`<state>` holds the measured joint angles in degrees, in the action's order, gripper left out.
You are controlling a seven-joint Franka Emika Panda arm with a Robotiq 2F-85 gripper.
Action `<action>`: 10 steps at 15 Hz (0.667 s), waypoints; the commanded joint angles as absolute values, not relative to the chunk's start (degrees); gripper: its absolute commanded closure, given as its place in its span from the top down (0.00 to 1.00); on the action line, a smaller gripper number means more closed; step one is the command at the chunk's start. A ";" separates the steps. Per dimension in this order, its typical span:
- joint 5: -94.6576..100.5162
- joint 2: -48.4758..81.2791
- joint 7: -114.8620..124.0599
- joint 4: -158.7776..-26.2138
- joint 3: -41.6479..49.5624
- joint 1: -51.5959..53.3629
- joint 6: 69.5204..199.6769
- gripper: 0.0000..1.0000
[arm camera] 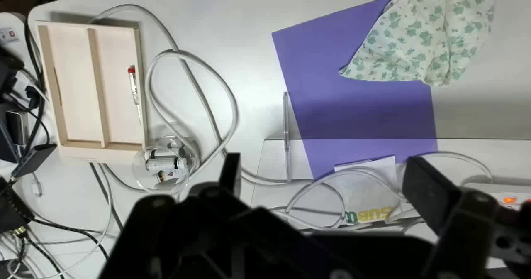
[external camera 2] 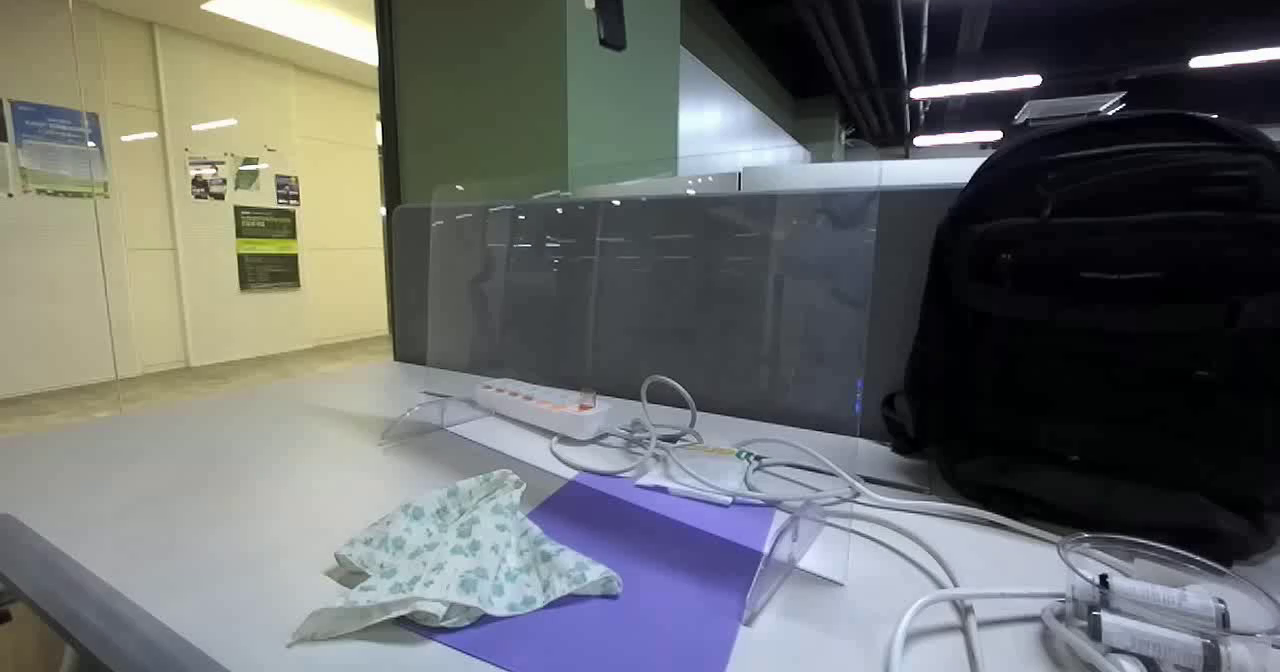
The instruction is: Pick up the cloth and put it on top of the glass
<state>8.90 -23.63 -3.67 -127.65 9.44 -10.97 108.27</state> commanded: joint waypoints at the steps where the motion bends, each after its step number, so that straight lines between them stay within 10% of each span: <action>1: 8.99 -23.58 -3.62 -127.45 9.69 -10.69 108.08 1.00; 10: 7.30 -24.08 -3.93 -129.41 9.46 -9.77 109.42 1.00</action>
<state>8.60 -23.61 -3.84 -127.74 9.46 -10.89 108.31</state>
